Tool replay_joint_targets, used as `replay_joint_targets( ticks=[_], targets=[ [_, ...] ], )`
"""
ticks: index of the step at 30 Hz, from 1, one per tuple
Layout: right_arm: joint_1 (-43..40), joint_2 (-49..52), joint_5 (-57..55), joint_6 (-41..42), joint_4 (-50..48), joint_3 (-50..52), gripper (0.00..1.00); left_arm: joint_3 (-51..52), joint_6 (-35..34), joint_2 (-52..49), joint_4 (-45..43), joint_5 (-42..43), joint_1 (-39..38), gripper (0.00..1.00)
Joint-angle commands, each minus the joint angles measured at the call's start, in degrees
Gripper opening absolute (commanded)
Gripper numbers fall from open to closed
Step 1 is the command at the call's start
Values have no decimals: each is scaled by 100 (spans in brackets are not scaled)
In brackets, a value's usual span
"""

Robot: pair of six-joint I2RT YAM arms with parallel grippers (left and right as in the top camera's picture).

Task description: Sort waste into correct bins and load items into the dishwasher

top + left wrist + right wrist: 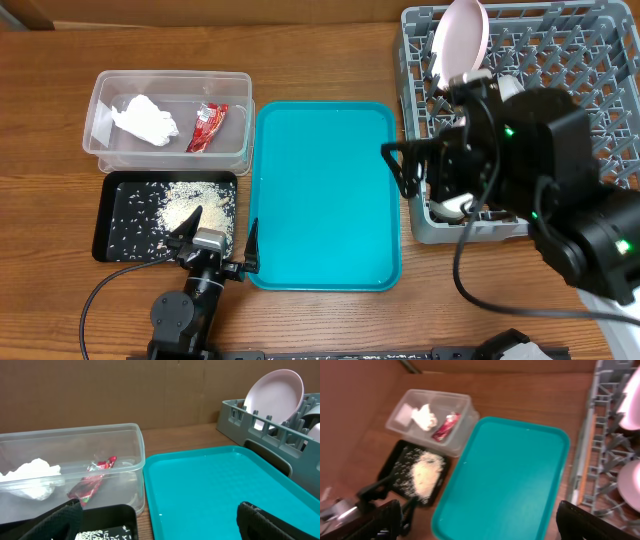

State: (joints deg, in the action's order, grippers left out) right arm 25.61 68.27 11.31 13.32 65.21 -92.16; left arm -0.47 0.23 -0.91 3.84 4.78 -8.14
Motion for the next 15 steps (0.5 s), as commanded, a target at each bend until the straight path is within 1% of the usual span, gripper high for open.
replay_joint_targets(
  ticks=[1,4,5,9,11,13,15],
  targets=[
    [-42,-286,-55,20,442,-59,100,20,90,42,15,81,42,100],
    [-127,-710,-487,20,903,-59,100,20,90,42,15,81,42,100],
    [-142,-1064,-920,17,1021,-59,100,20,90,42,15,81,42,100],
    [-142,-1705,-1794,-17,922,-39,100,20,90,42,15,81,42,100],
    [-157,-1958,-2000,-321,621,96,100,20,90,42,15,81,42,100],
    [-267,-2253,-2004,-621,122,391,100,20,90,42,15,81,42,100],
    [-492,-2640,-1985,-765,-544,986,100,20,90,42,15,81,42,100]
  ],
)
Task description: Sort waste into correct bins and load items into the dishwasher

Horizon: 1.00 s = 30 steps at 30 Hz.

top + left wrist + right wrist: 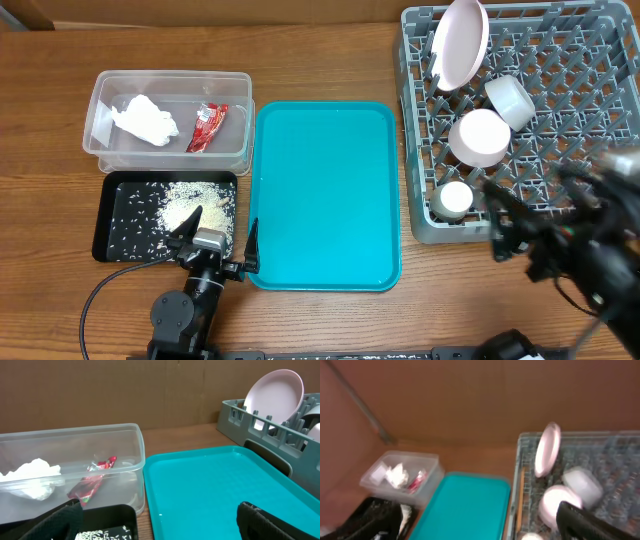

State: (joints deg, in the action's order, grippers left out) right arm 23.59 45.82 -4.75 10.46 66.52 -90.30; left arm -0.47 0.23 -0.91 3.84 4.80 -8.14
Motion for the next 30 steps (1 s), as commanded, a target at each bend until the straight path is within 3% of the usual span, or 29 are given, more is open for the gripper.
replay_joint_targets(
  ticks=[1,9,14,23,30],
  targets=[
    [-411,-560,-365,-472,-940,1104,100,20,90,42,15,79,42,100],
    [-1364,-2013,90,-450,-2618,4339,100,20,90,42,15,79,42,100],
    [-1613,-2955,208,-452,-3340,5845,100,20,90,42,15,79,42,100],
    [-2151,-4489,238,-450,-4616,7890,100,20,90,42,15,79,42,100],
    [-2337,-4566,354,-450,-5617,8616,100,20,90,42,15,79,42,100]
  ],
)
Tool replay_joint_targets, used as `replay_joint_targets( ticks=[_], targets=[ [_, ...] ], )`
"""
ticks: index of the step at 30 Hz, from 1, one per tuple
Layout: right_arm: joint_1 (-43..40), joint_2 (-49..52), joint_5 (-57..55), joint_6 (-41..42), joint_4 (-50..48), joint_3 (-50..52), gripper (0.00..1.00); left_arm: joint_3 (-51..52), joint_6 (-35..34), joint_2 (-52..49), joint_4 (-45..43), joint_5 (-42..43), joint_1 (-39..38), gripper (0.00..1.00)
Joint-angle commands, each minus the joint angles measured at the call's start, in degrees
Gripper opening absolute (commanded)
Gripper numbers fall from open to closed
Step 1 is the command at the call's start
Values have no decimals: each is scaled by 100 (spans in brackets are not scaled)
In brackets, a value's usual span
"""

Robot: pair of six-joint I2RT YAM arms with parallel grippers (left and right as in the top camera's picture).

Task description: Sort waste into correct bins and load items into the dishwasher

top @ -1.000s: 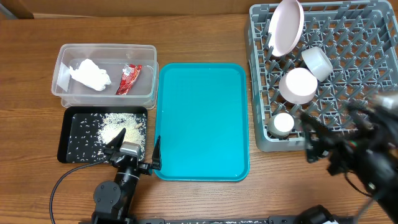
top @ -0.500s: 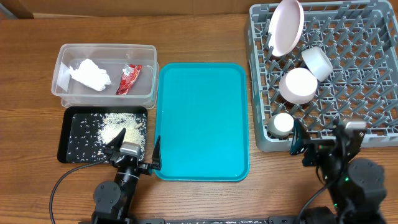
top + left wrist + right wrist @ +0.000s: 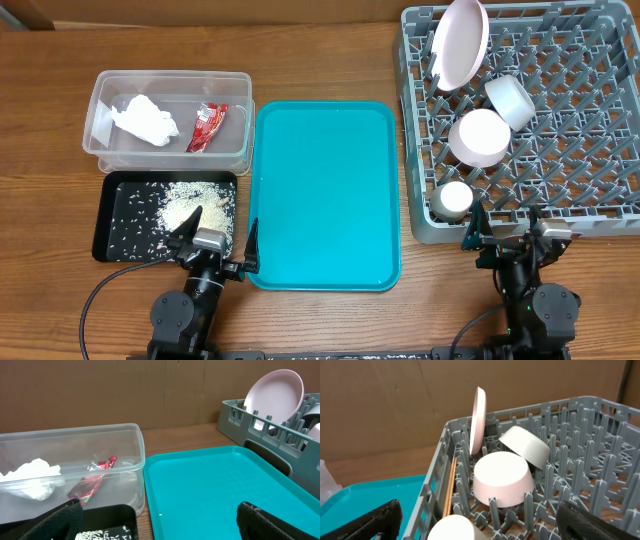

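The grey dish rack (image 3: 600, 215) at the right holds an upright pink plate (image 3: 460, 40), a white bowl (image 3: 510, 98), an upturned pink bowl (image 3: 480, 137) and a white cup (image 3: 455, 198). The teal tray (image 3: 322, 195) in the middle is bare. A clear bin (image 3: 240, 135) holds white tissue (image 3: 145, 118) and a red wrapper (image 3: 207, 126). Rice lies in the black tray (image 3: 112, 215). My left gripper (image 3: 218, 236) rests open at the table's front, between the black tray and the teal tray. My right gripper (image 3: 505, 236) is open and empty just in front of the rack.
A wooden stick (image 3: 451, 485) lies along the rack's left inner wall. Brown cardboard walls stand behind the table. The rack's right half is unfilled pegs (image 3: 580, 100). Cables trail from both arm bases at the front edge.
My right arm was blurred and raised off the rack's front right corner. It now sits low at the table's front edge before the rack. The left arm has not moved.
At first my right arm hung over the rack's front left part, hiding the bowls, its open gripper by the teal tray's edge. Then it was off the rack's front right corner, the dishes uncovered. Now it rests in front of the rack. Left arm still throughout.
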State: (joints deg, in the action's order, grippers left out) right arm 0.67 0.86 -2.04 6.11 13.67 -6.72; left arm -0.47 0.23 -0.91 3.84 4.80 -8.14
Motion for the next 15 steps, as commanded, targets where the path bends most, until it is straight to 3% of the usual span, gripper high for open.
replay_joint_targets(
  ticks=[1,3,15],
  targets=[
    [-44,-70,83,-15,-485,369,100,20,90,42,15,79,42,100],
    [-42,-70,85,-15,-890,614,100,20,90,42,15,79,42,100],
    [-42,-70,70,-17,-911,625,100,20,90,42,15,79,42,100]
  ],
)
